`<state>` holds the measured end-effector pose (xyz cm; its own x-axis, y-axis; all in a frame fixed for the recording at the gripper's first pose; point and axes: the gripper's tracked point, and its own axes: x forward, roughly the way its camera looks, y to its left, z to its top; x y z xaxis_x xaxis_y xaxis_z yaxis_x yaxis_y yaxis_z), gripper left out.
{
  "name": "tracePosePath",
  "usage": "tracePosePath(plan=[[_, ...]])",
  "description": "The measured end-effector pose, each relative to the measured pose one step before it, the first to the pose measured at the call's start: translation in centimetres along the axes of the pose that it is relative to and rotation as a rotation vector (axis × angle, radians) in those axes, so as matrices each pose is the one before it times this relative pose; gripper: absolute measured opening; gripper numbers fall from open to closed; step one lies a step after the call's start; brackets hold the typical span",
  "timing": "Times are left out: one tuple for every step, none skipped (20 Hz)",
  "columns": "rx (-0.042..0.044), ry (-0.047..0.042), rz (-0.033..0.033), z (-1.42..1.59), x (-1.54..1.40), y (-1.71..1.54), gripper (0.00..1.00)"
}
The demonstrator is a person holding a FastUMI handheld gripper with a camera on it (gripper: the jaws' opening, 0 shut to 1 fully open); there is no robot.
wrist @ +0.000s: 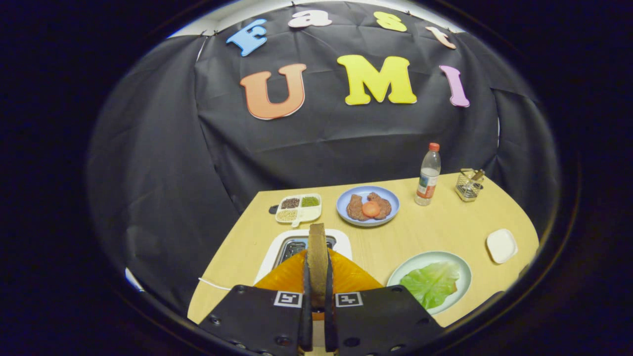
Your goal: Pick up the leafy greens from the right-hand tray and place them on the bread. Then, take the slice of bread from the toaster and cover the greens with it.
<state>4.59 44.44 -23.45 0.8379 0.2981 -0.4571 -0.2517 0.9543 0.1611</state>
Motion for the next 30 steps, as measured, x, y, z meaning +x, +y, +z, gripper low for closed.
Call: tracePosePath(plan=[[0.01143, -0.00514, 0.01032, 0.617, -0.629, -0.177, 0.09], [0.01086, -0.00585, 0.01117, 0.610, -0.559, -0.136, 0.09], [0.00822, -0.00809, 0.01093, 0.767, -0.742, -0.263, 0.09], [0.00665, -0.01392, 0.01101, 0.876, -0.917, -0.326, 0.09], [0.00525, -0.01736, 0.00848, 0.979, -0.879, -0.408, 0.09], [0.00976, -0.01841, 0.00456, 0.974, -0.832, -0.677, 0.10], [0.01367, -0.01515, 0.00453, 0.914, -0.474, -0.648, 0.09], [0.01102, -0.01213, -0.00058, 0.768, -0.525, -0.777, 0.09], [0.00767, -0.01262, -0.00281, 0.756, -0.391, -0.829, 0.09], [0.00437, -0.01176, -0.00871, 0.650, -0.328, -0.911, 0.09], [0.00348, -0.01016, -0.00969, 0.597, -0.240, -1.030, 0.10], [0.00372, -0.00703, -0.01174, 0.285, -0.104, -1.046, 0.09], [0.00220, -0.00249, -0.01431, 0.164, -0.142, -1.163, 0.09], [0.00223, 0.00273, -0.01108, -0.163, 0.060, -0.995, 0.09], [0.00006, 0.00560, -0.01100, -0.271, 0.173, -1.093, 0.09], [0.00406, 0.01272, -0.00630, -0.484, 0.443, -0.875, 0.09], [0.00327, 0.01120, -0.00560, -0.618, 0.335, -0.884, 0.09], [-0.00009, 0.00873, -0.01264, -0.570, 0.392, -1.098, 0.09], [-0.00091, 0.01022, -0.01259, -0.811, 0.491, -0.973, 0.09], [0.00175, 0.01537, -0.01359, -0.962, 0.488, -0.897, 0.09], [0.00591, 0.01749, -0.00286, -1.005, 0.817, -0.698, 0.09], [0.00622, 0.01809, 0.00085, -1.053, 0.733, -0.428, 0.09], [0.00564, 0.01581, 0.00105, -0.980, 0.682, -0.364, 0.09], [0.00572, 0.01553, 0.00003, -0.836, 0.682, -0.358, 0.09], [0.00626, 0.01160, 0.00025, -0.817, 0.676, -0.253, 0.09], [0.00945, 0.01139, -0.00023, -0.704, 0.568, -0.310, 0.09], [0.01473, 0.00956, 0.00179, -0.648, 0.488, -0.268, 0.09], [0.01735, 0.00993, -0.00293, -0.569, 0.561, -0.315, 0.09], [0.02206, 0.01142, -0.00186, -0.637, 0.458, -0.369, 0.09], [0.02642, 0.01290, 0.00251, -0.548, 0.512, -0.285, 0.09]])
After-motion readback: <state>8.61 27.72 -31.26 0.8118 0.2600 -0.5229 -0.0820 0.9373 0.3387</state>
